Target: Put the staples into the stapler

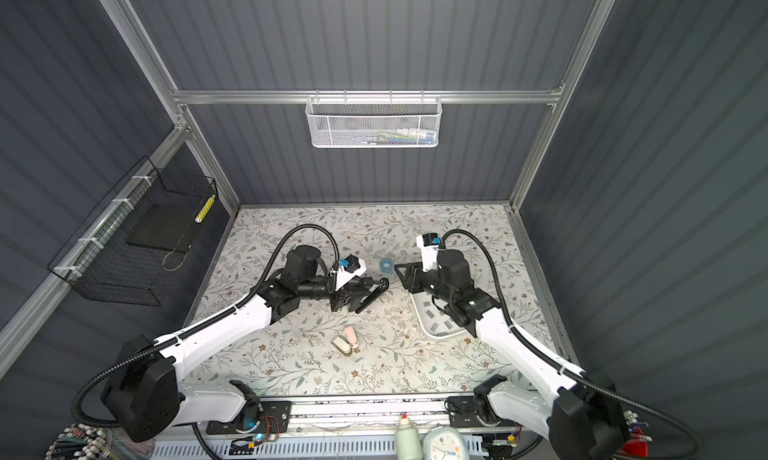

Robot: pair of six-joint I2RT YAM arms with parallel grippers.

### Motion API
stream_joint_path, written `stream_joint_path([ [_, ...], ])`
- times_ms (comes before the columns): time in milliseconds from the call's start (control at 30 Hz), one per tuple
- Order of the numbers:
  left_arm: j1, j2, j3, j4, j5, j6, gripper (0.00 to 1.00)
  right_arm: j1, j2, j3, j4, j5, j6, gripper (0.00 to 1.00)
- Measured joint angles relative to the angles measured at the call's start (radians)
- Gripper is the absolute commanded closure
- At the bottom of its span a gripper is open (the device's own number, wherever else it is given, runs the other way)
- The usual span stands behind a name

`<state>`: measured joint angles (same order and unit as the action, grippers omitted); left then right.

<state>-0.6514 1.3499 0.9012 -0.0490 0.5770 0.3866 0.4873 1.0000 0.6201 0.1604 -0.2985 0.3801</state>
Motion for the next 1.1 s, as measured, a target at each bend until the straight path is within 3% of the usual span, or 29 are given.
stream_joint_path([
  [67, -0.002, 0.008, 0.01, -0.013, 0.0, 0.007, 1.0, 0.0, -0.105, -0.089, 0.073, -0.051, -0.073, 0.43],
  [167, -0.007, 0.016, 0.024, -0.039, 0.0, 0.021, 1.0, 0.0, -0.236, -0.188, 0.14, -0.146, -0.198, 0.5],
  [300, -0.013, 0.022, 0.037, -0.063, 0.001, 0.039, 1.0, 0.005, -0.304, -0.226, 0.171, -0.238, -0.324, 0.54],
  [567, -0.024, 0.039, 0.063, -0.106, 0.032, 0.083, 1.0, 0.042, -0.157, -0.126, 0.084, -0.373, -0.447, 0.58],
  [1100, -0.076, 0.051, 0.08, -0.173, 0.125, 0.215, 1.0, 0.067, -0.086, -0.079, -0.03, -0.389, -0.505, 0.59],
])
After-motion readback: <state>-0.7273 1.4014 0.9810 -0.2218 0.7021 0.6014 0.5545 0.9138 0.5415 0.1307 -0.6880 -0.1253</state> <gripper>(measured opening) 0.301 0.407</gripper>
